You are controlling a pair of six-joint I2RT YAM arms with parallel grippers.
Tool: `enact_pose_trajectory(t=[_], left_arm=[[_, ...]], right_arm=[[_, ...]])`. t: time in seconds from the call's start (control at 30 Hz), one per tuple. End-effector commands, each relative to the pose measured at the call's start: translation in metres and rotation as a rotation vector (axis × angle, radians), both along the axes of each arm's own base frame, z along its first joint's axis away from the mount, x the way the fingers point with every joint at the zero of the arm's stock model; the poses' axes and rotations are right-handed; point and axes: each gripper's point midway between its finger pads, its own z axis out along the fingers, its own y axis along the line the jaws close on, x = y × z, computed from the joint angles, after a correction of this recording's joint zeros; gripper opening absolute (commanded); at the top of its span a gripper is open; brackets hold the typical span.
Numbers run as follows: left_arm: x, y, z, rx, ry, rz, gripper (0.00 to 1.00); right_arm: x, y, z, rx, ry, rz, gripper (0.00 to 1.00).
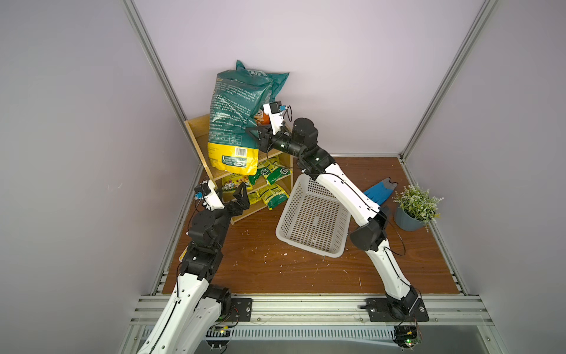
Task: Take down the fertilizer bag from the shelf
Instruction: Pick up the fertilizer bag from the shelf, then place the fertilizer bag in the storage box.
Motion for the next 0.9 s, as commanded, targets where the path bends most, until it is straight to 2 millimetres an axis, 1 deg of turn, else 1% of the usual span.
enact_pose_trajectory(t=[0.0, 0.07, 0.17, 0.27, 0.33, 0.4, 0.47, 0.5, 0.6, 0.7, 0.77, 0.87], left_arm=[[-0.003, -0.001, -0.025, 0.02, 0.057, -0.013, 1.0], [-0.004, 0.001, -0.034, 0.006, 0.069, -0.009, 1.0], [-0.005, 0.0, -0.041, -0.001, 0.087, -0.015, 1.0], [-0.004, -0.004, -0.043, 0.005, 0.098, -0.033, 1.0], [-0.003, -0.009, -0.042, 0.014, 0.103, -0.062, 1.0], [-0.001, -0.017, -0.044, 0.027, 0.125, -0.104, 1.0], [0.001, -0.026, -0.05, 0.04, 0.166, -0.157, 1.0], [0.003, -0.03, -0.057, 0.043, 0.195, -0.179, 1.0], [0.006, -0.044, -0.077, 0.032, 0.286, -0.252, 1.0], [0.006, -0.061, -0.094, 0.02, 0.361, -0.308, 1.0], [0.002, -0.076, -0.1, 0.053, 0.392, -0.327, 1.0], [-0.005, -0.094, -0.109, 0.079, 0.416, -0.347, 1.0]], right_arm=[[-0.09, -0.085, 0.159, 0.227, -0.349, 0.022, 0.0], [-0.103, -0.098, 0.172, 0.23, -0.39, 0.015, 0.0], [-0.117, -0.114, 0.185, 0.206, -0.426, -0.002, 0.0], [-0.124, -0.129, 0.186, 0.144, -0.445, -0.043, 0.0], [-0.126, -0.138, 0.179, 0.082, -0.452, -0.067, 0.0], [-0.125, -0.147, 0.165, 0.008, -0.453, -0.096, 0.0], [-0.123, -0.16, 0.15, -0.045, -0.434, -0.136, 0.0], [-0.123, -0.168, 0.145, -0.054, -0.426, -0.156, 0.0], [-0.118, -0.193, 0.118, -0.076, -0.393, -0.219, 0.0], [-0.105, -0.218, 0.082, -0.099, -0.33, -0.288, 0.0], [-0.093, -0.231, 0.05, -0.125, -0.26, -0.295, 0.0], [-0.077, -0.243, 0.004, -0.14, -0.174, -0.266, 0.0]])
